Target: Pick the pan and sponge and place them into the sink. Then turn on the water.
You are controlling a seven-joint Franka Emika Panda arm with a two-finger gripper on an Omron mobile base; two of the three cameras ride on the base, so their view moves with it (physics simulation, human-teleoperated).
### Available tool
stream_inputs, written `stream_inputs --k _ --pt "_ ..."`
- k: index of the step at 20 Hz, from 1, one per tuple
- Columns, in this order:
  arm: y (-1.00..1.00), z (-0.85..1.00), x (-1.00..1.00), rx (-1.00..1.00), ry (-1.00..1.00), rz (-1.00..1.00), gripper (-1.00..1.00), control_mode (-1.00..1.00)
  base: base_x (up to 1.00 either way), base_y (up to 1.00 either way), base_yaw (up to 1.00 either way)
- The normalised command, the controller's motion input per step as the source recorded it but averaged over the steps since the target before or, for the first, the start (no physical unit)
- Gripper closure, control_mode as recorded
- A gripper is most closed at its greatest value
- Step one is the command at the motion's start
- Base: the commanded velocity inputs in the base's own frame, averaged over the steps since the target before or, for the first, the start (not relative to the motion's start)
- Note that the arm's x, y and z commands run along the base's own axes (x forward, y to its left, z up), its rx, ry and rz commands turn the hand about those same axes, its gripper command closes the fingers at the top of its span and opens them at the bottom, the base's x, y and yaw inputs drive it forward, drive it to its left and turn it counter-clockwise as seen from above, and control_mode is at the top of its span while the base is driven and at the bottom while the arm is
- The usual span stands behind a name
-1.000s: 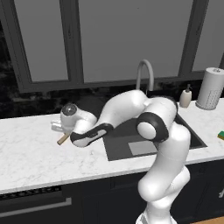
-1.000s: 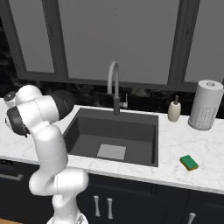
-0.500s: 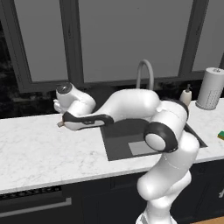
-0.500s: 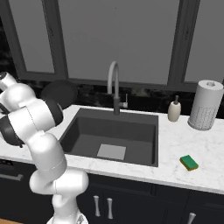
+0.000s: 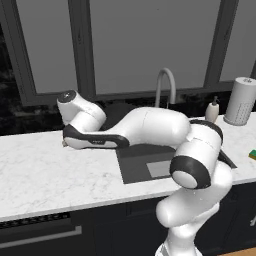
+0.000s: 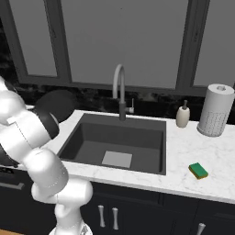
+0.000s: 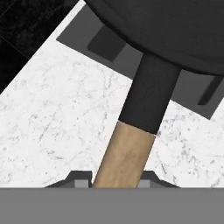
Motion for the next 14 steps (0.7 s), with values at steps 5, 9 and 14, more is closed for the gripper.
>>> stream_inputs --k 5,9,14 --pt "-0.47 -0.22 -0.77 0.10 -0.10 0.02 1.00 -1.00 0.00 0.00 0.00" --pt "-0.97 -0.36 -0.11 0.00 -0.11 0.10 1.00 -1.00 0.00 0.00 0.00" --pt "-1.00 -0.39 0.01 0.00 -0.05 0.16 1.00 -1.00 0.00 0.00 0.00"
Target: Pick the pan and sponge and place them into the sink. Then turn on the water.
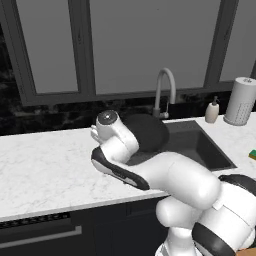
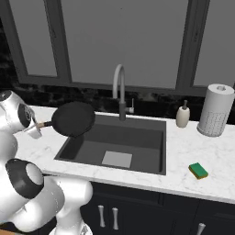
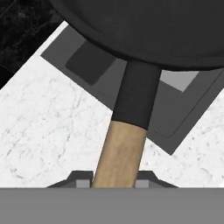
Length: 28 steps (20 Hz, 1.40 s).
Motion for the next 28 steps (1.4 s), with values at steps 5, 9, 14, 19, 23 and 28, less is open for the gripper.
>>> stream_inputs --k 5,9,14,19,23,28 --pt "-0.87 -0.23 0.18 0.04 0.10 0.07 1.00 -1.00 0.00 0.00 0.00" --pt "-0.78 -0.32 0.34 0.01 0.25 0.00 1.00 -1.00 0.00 0.00 0.00" --pt "-0.61 -0.18 0.52 0.00 0.17 -0.02 1.00 -1.00 0.00 0.00 0.00" --pt "-0.42 -0.12 0.61 0.00 0.21 -0.11 1.00 -1.00 0.00 0.00 0.00" --pt "-0.34 -0.41 0.44 0.00 0.06 -0.14 1.00 -1.00 0.00 0.00 0.00" --pt "-0.33 -0.61 0.25 0.00 0.01 -0.17 1.00 -1.00 0.00 0.00 0.00"
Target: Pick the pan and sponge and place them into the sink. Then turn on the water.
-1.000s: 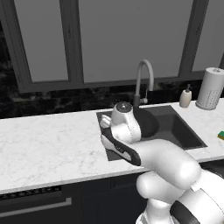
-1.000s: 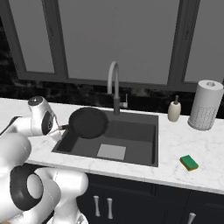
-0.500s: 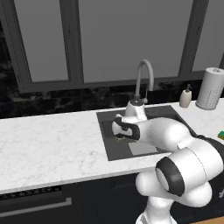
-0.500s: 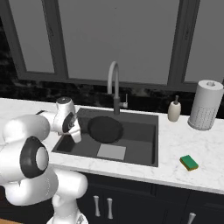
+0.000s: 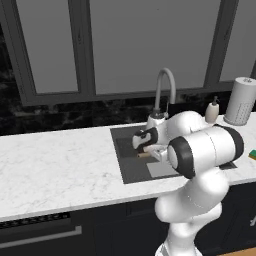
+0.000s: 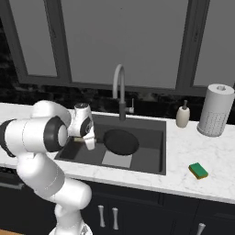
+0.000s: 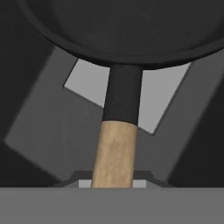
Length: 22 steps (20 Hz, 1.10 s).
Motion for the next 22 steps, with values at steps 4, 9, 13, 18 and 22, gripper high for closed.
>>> stream_inputs --k 4,9,13,18,22 --pt "-0.31 -0.74 0.09 0.00 0.00 -0.16 1.00 -1.00 0.00 0.00 0.00" --pt "-0.18 -0.66 0.20 0.00 -0.01 -0.13 1.00 -1.00 0.00 0.00 0.00" --pt "-0.01 -0.48 0.49 0.00 -0.09 -0.04 1.00 -1.00 0.00 0.00 0.00" --pt "0.00 -0.51 0.62 0.00 -0.09 0.00 1.00 -1.00 0.00 0.00 0.00" --pt "0.00 -0.50 0.49 0.00 -0.08 0.00 1.00 -1.00 0.00 0.00 0.00"
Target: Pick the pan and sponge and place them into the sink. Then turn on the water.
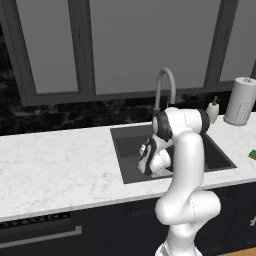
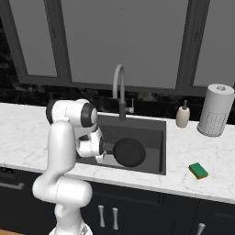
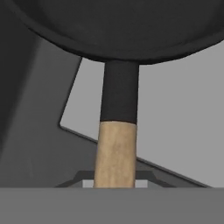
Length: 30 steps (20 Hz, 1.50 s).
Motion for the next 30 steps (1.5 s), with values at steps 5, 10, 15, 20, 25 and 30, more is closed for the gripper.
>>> stream_inputs --k 5,10,15,20,25,30 --pt "0.00 -0.45 0.48 0.00 -0.08 0.00 1.00 -1.00 0.00 0.00 0.00" --pt "0.00 -0.22 0.45 0.00 -0.07 0.00 1.00 -1.00 0.00 0.00 0.00" --pt "-0.01 -0.05 0.36 0.00 -0.10 0.00 -1.00 -1.00 0.00 0.00 0.00" --pt "-0.10 0.00 0.11 0.06 -0.16 0.00 -1.00 -1.00 0.00 0.00 0.00" --pt "-0.07 0.13 -0.01 0.07 -0.19 0.00 -1.00 -1.00 0.00 0.00 0.00" --pt "-0.07 0.40 -0.27 0.06 -0.25 0.00 -1.00 -1.00 0.00 0.00 0.00"
